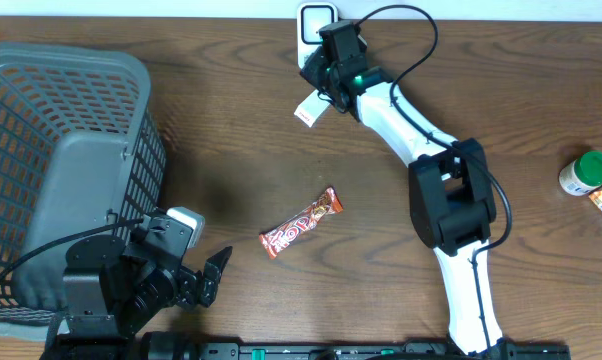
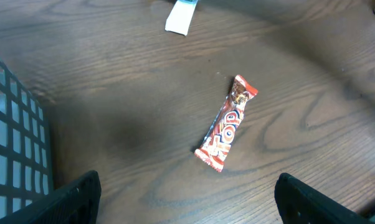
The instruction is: Scan the item barcode
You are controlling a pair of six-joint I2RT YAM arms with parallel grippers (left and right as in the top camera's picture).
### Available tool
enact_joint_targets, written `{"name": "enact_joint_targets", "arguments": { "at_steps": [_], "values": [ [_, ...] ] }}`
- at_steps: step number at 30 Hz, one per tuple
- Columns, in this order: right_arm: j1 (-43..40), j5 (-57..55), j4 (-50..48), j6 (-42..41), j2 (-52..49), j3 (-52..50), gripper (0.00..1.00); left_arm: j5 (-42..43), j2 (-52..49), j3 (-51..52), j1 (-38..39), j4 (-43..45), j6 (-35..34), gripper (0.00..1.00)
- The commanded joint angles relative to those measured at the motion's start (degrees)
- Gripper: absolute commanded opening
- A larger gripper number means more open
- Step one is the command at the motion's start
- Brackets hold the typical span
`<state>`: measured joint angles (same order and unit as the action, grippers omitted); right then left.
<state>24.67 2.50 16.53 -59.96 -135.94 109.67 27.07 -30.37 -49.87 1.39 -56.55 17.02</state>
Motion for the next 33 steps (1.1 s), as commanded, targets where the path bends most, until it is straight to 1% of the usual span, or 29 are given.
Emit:
{"name": "enact_joint_targets", "arguments": {
  "at_steps": [1,7,13,16,20,24,27,29,30,32,33],
  "values": [
    [0.81,-1.11,-0.72,-1.79,-4.26,0.11,0.01,0.76,0.04,0.07,-0.02,0.0,0.96,0.87],
    [0.83,-1.14,-1.16,-1.9,-6.51,0.11,0.01,0.76,0.04,0.07,-0.02,0.0,0.96,0.87],
    [0.85,-1.81,3.8,-1.68,-6.51,0.11,0.01,0.76,0.04,0.07,-0.02,0.0,0.96,0.87],
    [0.83,-1.81,8.87,-1.66,-5.9,0.11,0.01,0.76,0.04,0.07,-0.02,0.02,0.96,0.87],
    [0.83,-2.78,15.26,0.96,-3.72,0.11,0.01,0.76,0.04,0.07,-0.02,0.0,0.96,0.87],
    [1.18,-8.92,23.15,0.94,0.5,0.11,0.01,0.76,0.04,0.07,-0.02,0.0,0.96,0.87],
    [2.19,-15.56,31.54,0.9,5.81,0.11,0.01,0.76,0.04,0.07,-0.02,0.0,0.96,0.87],
    [2.84,-17.51,34.77,0.96,8.41,0.11,0.01,0.76,0.04,0.07,-0.02,0.0,0.96,0.87],
    [2.99,-17.4,34.97,1.88,9.18,0.11,0.02,0.76,0.04,0.07,-0.02,0.0,0.96,0.87],
    [3.15,-16.26,34.47,5.81,10.84,0.11,0.25,0.76,0.04,0.07,-0.02,0.0,0.96,0.87],
    [3.13,-15.65,34.27,7.41,11.47,0.11,0.39,0.79,0.04,0.07,-0.02,0.0,0.96,0.87]
  ]
}}
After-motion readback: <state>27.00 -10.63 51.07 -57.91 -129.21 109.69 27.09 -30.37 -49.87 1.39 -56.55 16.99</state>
